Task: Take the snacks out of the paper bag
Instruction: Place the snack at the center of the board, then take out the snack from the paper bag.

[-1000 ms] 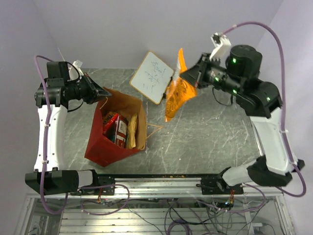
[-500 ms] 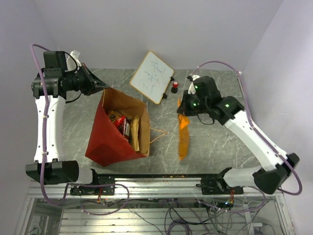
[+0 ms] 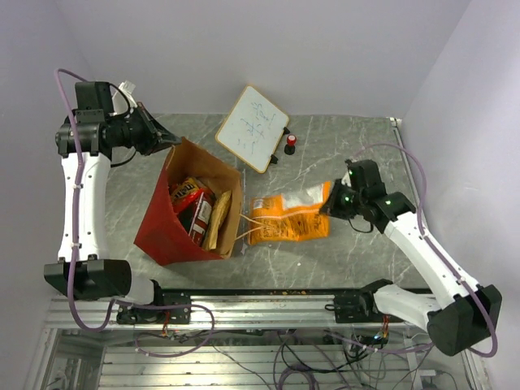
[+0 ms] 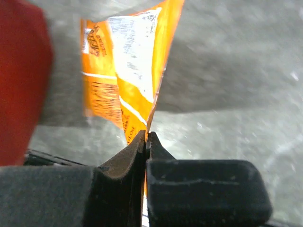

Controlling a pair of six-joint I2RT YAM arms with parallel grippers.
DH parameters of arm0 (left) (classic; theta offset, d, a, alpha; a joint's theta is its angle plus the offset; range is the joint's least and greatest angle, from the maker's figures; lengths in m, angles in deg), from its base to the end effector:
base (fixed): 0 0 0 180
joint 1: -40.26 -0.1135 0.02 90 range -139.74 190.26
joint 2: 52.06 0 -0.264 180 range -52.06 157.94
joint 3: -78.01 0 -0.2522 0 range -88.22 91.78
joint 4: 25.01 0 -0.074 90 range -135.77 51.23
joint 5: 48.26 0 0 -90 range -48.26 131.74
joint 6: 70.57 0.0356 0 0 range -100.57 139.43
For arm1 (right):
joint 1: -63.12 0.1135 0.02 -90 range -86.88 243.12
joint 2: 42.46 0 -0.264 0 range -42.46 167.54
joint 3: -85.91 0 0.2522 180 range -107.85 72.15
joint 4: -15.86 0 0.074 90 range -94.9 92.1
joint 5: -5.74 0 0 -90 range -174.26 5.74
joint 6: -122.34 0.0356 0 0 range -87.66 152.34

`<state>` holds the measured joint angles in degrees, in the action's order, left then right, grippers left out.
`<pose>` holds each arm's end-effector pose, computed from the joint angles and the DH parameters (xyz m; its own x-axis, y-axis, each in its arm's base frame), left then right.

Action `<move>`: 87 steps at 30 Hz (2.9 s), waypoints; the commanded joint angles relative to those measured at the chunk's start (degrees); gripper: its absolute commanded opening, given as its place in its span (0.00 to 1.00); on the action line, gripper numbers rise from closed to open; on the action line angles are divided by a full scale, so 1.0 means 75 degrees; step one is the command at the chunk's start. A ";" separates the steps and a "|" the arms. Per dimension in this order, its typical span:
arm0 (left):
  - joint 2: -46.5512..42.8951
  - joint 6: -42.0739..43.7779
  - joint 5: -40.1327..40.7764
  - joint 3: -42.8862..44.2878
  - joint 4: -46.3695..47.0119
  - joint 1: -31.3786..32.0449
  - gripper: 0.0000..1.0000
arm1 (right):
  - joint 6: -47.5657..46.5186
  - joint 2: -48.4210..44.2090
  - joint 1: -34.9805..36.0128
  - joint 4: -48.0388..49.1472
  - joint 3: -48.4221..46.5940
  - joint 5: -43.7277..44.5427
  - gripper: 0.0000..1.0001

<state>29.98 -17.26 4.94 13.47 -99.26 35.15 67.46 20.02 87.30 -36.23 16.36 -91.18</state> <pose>0.2723 0.0029 0.4468 -0.7493 -0.5473 -0.3727 -0.0843 0.6371 -0.7661 0.2040 0.0963 0.3013 -0.8064 0.2639 -0.5291 -0.0249 0.8789 0.4764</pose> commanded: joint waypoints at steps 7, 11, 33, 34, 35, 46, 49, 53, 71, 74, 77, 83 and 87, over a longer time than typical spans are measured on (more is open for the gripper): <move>-0.0483 -0.0073 -0.0228 -0.0637 0.0443 -0.0012 0.07 | -0.0071 0.0712 -0.1265 -0.2211 0.0120 0.3051 0.01; -0.0548 -0.0436 -0.0519 -0.0949 0.0722 -0.0017 0.07 | -0.0345 0.1508 -0.1872 -0.2375 -0.0153 0.2995 0.20; -0.0807 -0.1112 -0.0900 -0.1440 0.1412 -0.0001 0.07 | 0.0578 0.2725 0.1232 -0.0118 -0.4172 -0.1585 0.68; -0.0813 -0.1100 -0.0889 -0.1416 0.1370 -0.0002 0.07 | 0.0722 0.3002 0.1620 -0.0081 -0.4473 -0.1524 0.65; -0.0803 -0.1046 -0.0857 -0.1364 0.1271 -0.0008 0.07 | 0.0826 0.3233 0.1983 -0.0042 -0.4719 -0.1444 0.63; -0.0945 -0.0994 -0.0849 -0.1652 0.0974 -0.0007 0.07 | 0.1219 0.4987 0.4150 -0.0381 -0.5762 -0.0567 0.48; -0.1028 -0.1010 -0.0966 -0.1785 0.0914 0.0000 0.07 | 0.1771 0.4978 0.4348 0.0234 -0.5220 -0.0450 0.47; -0.1174 -0.0772 -0.0765 -0.1757 0.0551 -0.0001 0.07 | 0.2127 0.5568 0.4762 -0.0616 -0.5695 0.0636 0.47; -0.1898 -0.0820 -0.0744 -0.2136 0.0191 0.0004 0.07 | 0.3405 0.6717 0.4851 -0.0354 -0.5636 0.1771 0.51; -0.2015 -0.0848 -0.0711 -0.2253 0.0204 0.0004 0.07 | 0.3438 0.6786 0.4807 -0.0303 -0.5554 0.1880 0.51; -0.2032 -0.0771 -0.0675 -0.2273 0.0133 0.0009 0.07 | 0.3496 0.6838 0.4724 -0.0347 -0.5491 0.1891 0.50; -0.2003 -0.0727 -0.0649 -0.2262 0.0205 0.0008 0.07 | 0.3447 0.6953 0.4640 -0.0576 -0.5813 0.1668 0.27; -0.1988 -0.0749 -0.0614 -0.2296 0.0338 0.0003 0.07 | 0.3351 0.6890 0.4642 -0.0721 -0.5956 0.1617 0.08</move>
<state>15.38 -23.45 0.44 -3.34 -97.66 35.15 92.83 71.03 122.19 -39.96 -25.56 -79.11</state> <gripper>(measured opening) 0.072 0.154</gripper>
